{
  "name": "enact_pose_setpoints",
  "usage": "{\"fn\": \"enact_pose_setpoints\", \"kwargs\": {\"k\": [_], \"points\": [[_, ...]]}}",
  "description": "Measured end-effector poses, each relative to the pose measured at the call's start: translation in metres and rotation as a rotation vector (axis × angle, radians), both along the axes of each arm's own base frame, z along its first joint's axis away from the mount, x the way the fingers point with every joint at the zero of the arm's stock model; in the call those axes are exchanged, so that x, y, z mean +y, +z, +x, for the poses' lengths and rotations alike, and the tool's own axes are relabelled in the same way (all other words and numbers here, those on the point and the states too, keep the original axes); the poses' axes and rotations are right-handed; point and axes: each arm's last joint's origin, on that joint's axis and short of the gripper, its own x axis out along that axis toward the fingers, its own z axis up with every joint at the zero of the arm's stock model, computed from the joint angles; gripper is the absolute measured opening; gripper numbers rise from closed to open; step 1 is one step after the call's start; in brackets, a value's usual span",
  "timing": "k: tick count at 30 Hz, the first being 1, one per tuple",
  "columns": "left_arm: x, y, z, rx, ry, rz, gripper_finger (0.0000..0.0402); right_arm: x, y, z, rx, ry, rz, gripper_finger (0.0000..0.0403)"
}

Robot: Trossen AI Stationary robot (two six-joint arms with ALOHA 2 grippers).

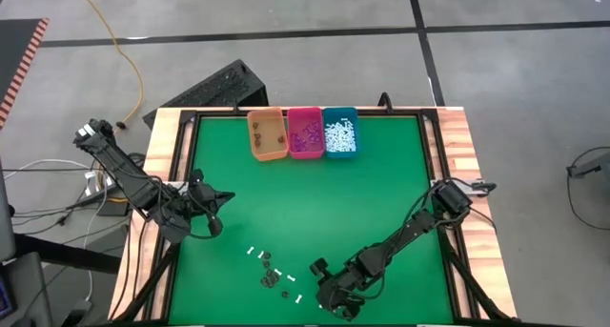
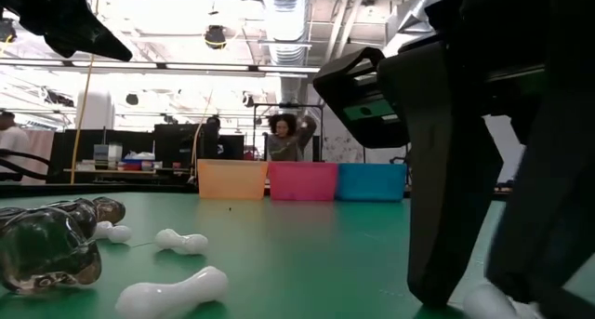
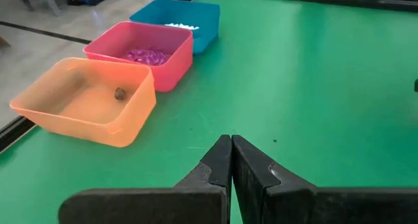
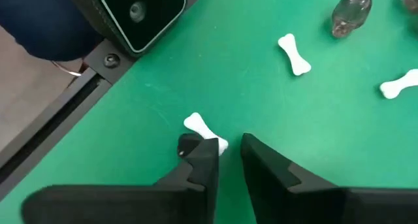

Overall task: Sort Halloween decoration
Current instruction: Put the white bone toy into the blue bin

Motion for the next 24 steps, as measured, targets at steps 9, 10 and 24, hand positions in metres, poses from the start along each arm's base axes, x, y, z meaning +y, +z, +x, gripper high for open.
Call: {"fn": "enact_pose_setpoints", "kwargs": {"k": [9,10,24], "points": [[0.0,0.0,0.0,0.0,0.003,-0.004,0.0,0.0,0.001,0.004,-0.042,-0.012,0.021,0.0066],[0.0,0.0,0.0,-0.001,0.004,-0.007,0.0,-0.001,0.001,0.005,-0.042,-0.016,0.022,0.0061],[0.0,0.0,0.0,0.001,0.004,-0.006,0.0,-0.026,0.002,0.023,-0.054,-0.142,0.05,0.0018]]}}
